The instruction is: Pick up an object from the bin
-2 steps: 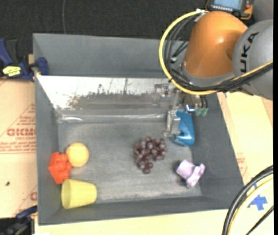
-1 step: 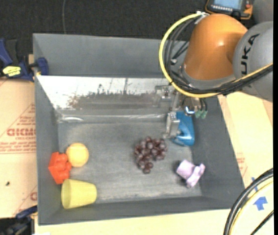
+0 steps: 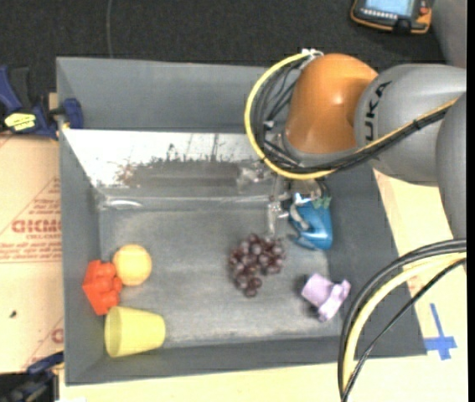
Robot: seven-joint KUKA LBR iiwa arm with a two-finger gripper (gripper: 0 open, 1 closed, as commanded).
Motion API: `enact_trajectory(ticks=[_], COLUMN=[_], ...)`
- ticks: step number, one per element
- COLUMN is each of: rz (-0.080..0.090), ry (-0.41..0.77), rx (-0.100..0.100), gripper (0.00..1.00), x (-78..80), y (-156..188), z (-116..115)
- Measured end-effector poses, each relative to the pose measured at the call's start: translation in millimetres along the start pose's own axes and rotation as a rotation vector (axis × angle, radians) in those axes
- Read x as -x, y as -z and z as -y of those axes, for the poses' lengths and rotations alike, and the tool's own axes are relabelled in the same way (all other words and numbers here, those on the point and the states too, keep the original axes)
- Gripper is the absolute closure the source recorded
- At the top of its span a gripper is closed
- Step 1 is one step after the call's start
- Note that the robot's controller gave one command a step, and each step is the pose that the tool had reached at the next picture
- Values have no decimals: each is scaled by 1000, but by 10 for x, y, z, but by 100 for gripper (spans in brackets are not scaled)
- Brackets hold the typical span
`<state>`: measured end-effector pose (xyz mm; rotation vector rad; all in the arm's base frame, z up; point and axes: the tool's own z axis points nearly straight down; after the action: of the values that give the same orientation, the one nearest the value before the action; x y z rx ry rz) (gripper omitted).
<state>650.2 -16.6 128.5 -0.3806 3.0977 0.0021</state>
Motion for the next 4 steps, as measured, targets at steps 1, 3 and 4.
enact_trajectory(ticks=[1, 3, 4], rz=[-7, -2, 16], ry=[-74, -70, 479], rx=[4, 2, -7], gripper=[0, 0, 100], x=[-178, -407, -589], y=[-62, -498, -527], z=[-64, 49, -58])
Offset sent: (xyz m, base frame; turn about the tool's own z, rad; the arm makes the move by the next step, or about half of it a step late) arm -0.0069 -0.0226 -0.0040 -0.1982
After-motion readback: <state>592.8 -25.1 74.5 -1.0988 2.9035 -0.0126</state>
